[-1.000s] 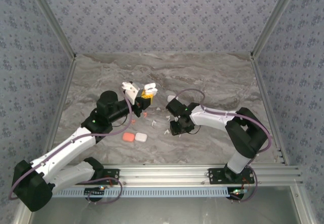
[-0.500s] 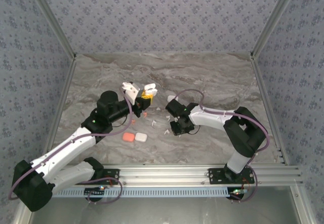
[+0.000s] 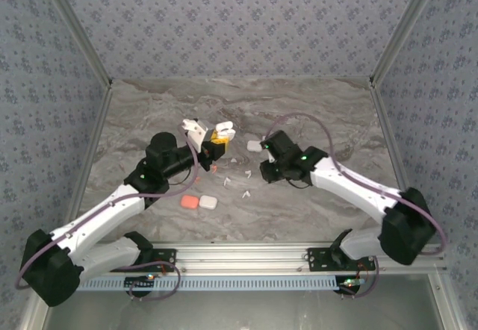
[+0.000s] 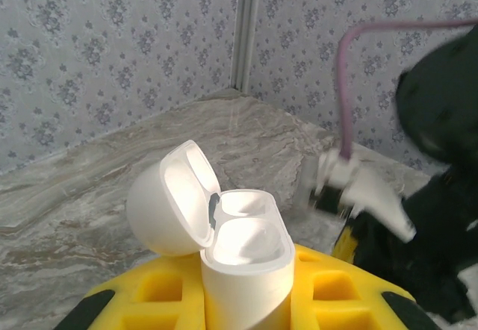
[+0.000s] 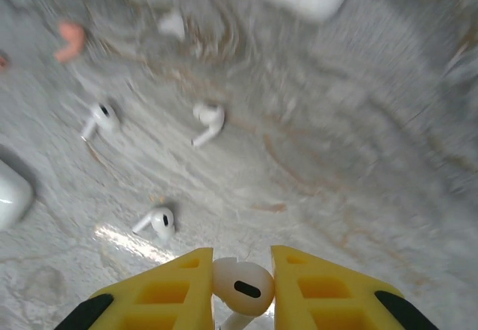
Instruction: Insert the wireless bluetooth earbuds into the charging case
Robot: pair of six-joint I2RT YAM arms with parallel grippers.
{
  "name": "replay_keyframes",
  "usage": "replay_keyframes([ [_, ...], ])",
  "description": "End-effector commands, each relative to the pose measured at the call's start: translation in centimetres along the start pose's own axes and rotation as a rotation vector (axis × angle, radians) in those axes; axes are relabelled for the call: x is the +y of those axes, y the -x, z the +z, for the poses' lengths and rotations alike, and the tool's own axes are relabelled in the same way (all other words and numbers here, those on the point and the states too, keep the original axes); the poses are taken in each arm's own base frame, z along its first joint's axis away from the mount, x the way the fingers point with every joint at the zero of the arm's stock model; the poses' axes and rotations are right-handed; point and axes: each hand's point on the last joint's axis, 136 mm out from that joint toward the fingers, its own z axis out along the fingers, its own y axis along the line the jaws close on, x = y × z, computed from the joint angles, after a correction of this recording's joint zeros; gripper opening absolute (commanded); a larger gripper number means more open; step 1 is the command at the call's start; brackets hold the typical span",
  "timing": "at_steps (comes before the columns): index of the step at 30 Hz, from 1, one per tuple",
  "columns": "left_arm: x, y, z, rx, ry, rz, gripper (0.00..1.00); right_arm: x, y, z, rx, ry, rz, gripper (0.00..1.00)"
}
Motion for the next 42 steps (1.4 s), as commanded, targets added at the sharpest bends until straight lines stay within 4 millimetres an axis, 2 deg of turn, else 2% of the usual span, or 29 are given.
replay_keyframes([
  [1,-1.4,1.9,0.4,-0.067,-0.079,-0.021,0.00,0.1,5.1,-5.0,-0.223,0.036,-0.075,0.24],
  [6,-2.5,2.6,1.1,-0.069,-0.156,-0.044,0.00,1.5,10.2,-11.8,-0.500,0.141,-0.144,0.25],
  [10,-3.6,3.6,1.2,-0.081,-0.219,-0.059,0.00,3.4,12.8,-16.6,-0.668,0.220,-0.233,0.25],
  [13,-4.0,4.3,1.3,-0.103,-0.250,-0.087,0.00,4.6,14.1,-19.0,-0.761,0.271,-0.262,0.25],
  [16,-4.3,4.6,1.5,-0.107,-0.274,-0.101,0.00,5.6,14.8,-20.2,-0.817,0.309,-0.283,0.25],
  [20,-4.5,4.9,1.6,-0.117,-0.285,-0.110,0.00,6.8,15.5,-20.4,-0.839,0.334,-0.306,0.25],
  [27,-4.8,5.2,1.5,-0.122,-0.295,-0.109,0.00,8.2,15.9,-18.9,-0.810,0.346,-0.332,0.25],
  [42,-4.8,5.1,1.4,-0.121,-0.290,-0.106,0.00,7.4,15.0,-15.0,-0.693,0.267,-0.338,0.25],
])
